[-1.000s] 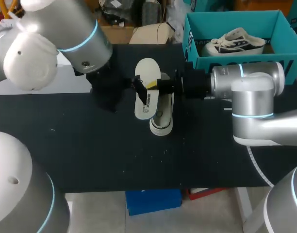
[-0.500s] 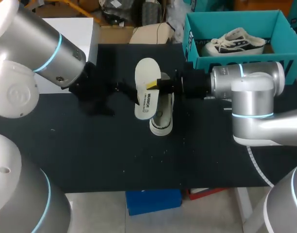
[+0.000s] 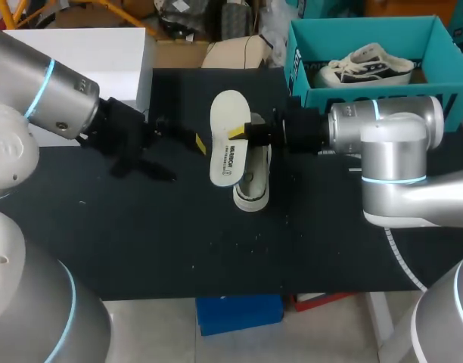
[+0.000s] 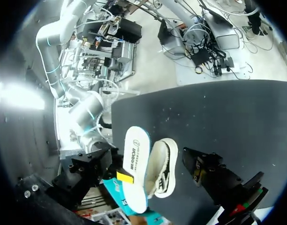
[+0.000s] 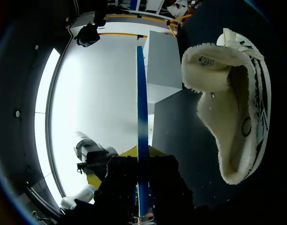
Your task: Take the shoe out of the shoebox, open the shoe tongue, remove and reinsert the insole, then place the shoe into the shoebox
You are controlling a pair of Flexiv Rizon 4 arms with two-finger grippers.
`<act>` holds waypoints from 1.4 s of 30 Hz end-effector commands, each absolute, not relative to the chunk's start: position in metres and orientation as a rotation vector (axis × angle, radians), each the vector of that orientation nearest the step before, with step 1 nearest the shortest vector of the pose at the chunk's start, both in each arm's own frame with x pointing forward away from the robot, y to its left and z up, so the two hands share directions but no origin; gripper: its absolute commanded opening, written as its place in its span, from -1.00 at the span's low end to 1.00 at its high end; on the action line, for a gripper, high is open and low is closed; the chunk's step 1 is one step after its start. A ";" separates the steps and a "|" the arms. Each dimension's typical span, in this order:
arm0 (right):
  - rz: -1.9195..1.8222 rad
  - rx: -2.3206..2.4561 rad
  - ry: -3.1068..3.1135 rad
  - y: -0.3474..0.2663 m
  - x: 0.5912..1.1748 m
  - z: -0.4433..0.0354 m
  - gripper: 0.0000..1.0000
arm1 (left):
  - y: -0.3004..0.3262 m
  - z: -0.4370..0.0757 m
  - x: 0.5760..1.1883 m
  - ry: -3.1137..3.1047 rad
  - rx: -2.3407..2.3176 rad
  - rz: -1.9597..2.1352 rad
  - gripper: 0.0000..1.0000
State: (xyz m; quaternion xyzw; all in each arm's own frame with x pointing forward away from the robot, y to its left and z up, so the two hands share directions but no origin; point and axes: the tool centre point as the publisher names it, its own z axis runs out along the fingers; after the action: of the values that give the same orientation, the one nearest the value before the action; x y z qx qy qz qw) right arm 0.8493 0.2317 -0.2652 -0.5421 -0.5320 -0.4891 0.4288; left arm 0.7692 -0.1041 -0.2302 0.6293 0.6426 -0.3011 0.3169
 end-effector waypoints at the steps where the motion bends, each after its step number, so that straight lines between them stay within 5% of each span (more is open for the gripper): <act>1: -1.223 -1.356 -1.327 0.233 0.849 -0.266 -1.00 | -0.100 -0.237 0.769 1.491 1.467 -0.987 1.00; 42: -1.223 -1.356 -1.327 0.233 0.849 -0.266 -1.00 | -0.082 -0.257 0.798 1.184 1.178 -1.019 1.00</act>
State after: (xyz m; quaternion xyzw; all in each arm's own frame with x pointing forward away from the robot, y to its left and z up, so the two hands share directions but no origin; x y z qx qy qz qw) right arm 0.8493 0.2318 -0.2652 -0.5421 -0.5320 -0.4891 0.4288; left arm 0.7948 -0.0802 -0.2540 0.5012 0.5052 -0.4330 0.5532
